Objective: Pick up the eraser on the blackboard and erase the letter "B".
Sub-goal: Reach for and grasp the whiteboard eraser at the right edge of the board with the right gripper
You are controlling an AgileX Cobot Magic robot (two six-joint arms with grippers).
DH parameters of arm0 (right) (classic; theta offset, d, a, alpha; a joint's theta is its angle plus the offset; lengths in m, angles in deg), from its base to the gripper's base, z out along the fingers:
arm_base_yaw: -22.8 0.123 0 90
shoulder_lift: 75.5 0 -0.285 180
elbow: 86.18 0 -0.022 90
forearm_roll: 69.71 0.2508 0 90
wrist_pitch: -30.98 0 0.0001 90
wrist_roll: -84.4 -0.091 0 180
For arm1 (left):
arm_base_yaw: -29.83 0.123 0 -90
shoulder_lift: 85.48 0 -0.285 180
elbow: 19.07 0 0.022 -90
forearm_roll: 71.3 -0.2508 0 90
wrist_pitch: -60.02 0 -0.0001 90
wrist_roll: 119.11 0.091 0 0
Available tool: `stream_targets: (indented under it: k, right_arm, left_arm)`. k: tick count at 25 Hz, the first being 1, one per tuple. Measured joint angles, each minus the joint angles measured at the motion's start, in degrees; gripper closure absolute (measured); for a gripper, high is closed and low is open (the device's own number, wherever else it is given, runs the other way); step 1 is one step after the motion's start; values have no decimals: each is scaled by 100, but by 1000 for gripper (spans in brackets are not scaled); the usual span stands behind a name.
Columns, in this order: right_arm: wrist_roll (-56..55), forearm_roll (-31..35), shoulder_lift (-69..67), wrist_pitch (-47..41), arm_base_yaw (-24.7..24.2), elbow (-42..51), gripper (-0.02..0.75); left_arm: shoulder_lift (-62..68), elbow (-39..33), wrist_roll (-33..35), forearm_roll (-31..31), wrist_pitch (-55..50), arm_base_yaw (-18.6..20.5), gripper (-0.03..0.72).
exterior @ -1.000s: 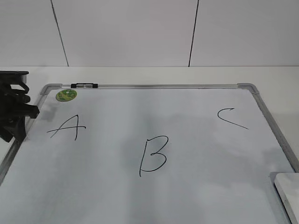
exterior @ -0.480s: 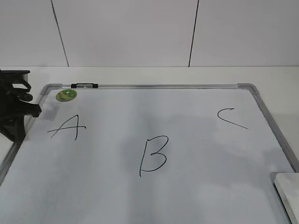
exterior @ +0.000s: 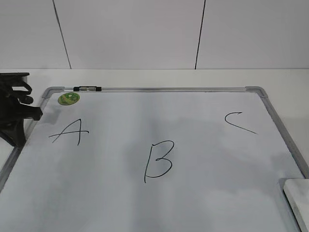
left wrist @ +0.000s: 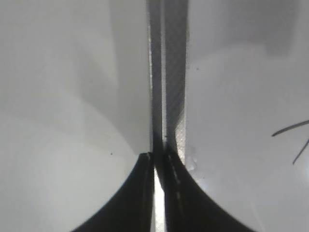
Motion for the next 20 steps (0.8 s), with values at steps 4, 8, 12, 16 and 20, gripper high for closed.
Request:
stream_targets:
  k: [4,8,12,16,20]
  right_arm:
    - [-14,10,-353,0,0,0,71]
    - [28,10,-892,59,0,0,67]
    - [128,10,-1288,112,0,0,67]
    - [269,22,-1544,331,0,0,67]
    - [411,22,-1799,597,0,-3,67]
  left_arm:
    - [0,0,0,0,0,0,669]
    - [0,0,0,0,0,0,669]
    - [0,0,0,0,0,0,669]
    - [0,0,0,9,0,0,669]
    - [0,0,0,9,0,0,669]
